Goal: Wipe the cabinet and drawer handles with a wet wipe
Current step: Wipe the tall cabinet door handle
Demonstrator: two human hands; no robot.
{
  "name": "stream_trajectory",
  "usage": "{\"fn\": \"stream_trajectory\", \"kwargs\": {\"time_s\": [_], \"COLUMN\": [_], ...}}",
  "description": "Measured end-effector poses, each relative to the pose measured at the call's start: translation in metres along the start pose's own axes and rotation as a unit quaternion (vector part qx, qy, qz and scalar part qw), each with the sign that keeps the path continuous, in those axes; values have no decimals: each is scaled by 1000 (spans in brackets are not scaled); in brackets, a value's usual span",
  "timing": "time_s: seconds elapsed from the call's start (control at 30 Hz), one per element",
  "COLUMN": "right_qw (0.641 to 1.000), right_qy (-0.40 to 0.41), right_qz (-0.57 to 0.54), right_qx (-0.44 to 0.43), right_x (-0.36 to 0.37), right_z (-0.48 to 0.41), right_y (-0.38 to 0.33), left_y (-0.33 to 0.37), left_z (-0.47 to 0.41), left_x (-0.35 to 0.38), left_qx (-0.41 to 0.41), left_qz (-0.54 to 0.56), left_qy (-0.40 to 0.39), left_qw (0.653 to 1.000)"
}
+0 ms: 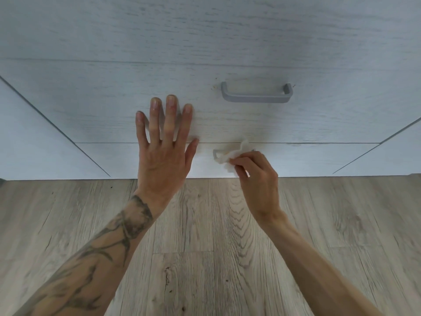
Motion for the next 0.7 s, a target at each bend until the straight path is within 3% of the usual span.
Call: {"fn": "stream_trajectory", "kwargs": {"time_s": [0.2, 0.33, 0.7], "right_qw": [994, 985, 977], "right_qy": [14, -11, -37], "right_qz": [-11, -81, -209], "right_qx": [108, 152, 15], "right_x": [-29, -39, -40], "right_z": [6, 2, -65], "right_y": [33, 26, -95], "left_y": [0, 0, -71], "left_z": [1, 2, -15], "left_x": [-12, -33, -148], "left_qx": [2, 4, 21], "left_qz": [1, 17, -10], "left_qy": [-39, -76, -136], "left_qw": [999, 997, 990]}}
Point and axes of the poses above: each hand's wrist, its own z-axis away from the middle knuckle, its own x-axis out of the palm, y = z × x, the point moved 1 cm from there along -z, towards the middle knuckle, and after that the axes turned 2 degrees about -x, right-handed, at the moved point
